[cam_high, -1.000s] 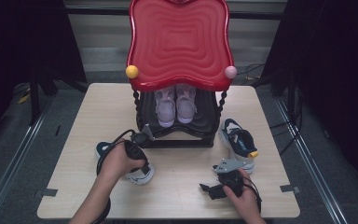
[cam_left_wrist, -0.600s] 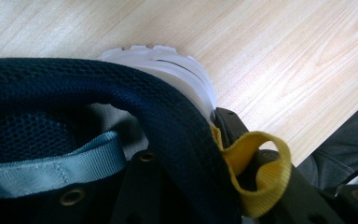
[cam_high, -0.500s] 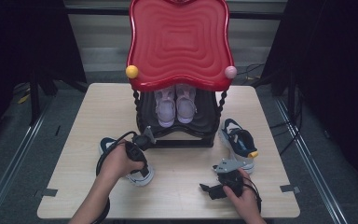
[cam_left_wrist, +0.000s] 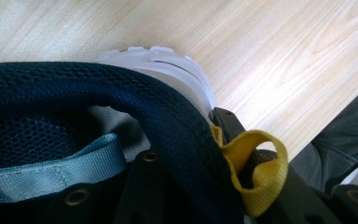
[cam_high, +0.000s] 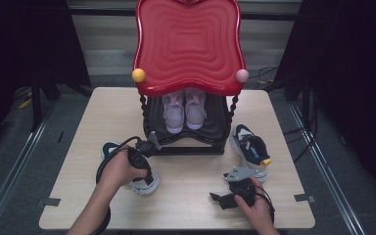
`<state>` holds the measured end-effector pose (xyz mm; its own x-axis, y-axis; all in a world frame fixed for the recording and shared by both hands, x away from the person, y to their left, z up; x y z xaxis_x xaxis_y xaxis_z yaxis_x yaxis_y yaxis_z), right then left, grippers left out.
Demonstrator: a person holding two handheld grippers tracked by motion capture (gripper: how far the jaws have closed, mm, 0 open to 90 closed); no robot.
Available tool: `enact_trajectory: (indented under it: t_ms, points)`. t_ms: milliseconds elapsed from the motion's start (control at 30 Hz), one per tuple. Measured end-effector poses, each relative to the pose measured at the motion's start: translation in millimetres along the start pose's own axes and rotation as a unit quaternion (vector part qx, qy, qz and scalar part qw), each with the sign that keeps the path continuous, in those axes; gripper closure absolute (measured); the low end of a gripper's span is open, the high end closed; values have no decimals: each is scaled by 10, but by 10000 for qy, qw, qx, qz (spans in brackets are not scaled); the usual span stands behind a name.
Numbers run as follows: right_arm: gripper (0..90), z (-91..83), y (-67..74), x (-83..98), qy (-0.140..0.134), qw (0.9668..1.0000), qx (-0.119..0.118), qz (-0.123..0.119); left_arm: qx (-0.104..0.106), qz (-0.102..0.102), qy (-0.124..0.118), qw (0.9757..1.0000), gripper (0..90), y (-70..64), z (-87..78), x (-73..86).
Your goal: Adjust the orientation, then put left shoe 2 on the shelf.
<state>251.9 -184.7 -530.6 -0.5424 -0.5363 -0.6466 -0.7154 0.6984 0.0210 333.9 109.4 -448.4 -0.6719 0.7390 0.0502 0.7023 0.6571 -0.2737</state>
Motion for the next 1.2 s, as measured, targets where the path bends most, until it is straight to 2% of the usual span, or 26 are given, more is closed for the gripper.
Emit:
enact_trajectory:
  t_ms: [200,567,767,1200]
  points:
    - [133,0,0,0,1,10000,-2,2,-7,36,12,10000,758,9,-104,15]
    - [133,0,0,0,2,10000,-2,2,10,231,-15,9997,758,1,-345,58]
    - [133,0,1,-1,-7,10000,-2,17,-24,398,0,9992,758,-59,-575,84]
    - [133,-1,1,-2,-7,10000,-4,19,-102,589,-26,9982,758,-148,-1005,87]
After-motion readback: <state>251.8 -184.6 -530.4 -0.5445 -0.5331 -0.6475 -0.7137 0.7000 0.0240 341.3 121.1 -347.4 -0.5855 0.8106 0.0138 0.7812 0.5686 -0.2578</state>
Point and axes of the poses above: each handheld gripper's, and its own axes: z roughly forward along the jaws, x roughly out of its underside, y roughly to its left, the point moved 3 cm from there along z, roughly forward along the jaws, and after that the axes turned 6 degrees about y, right-handed, at the moved point
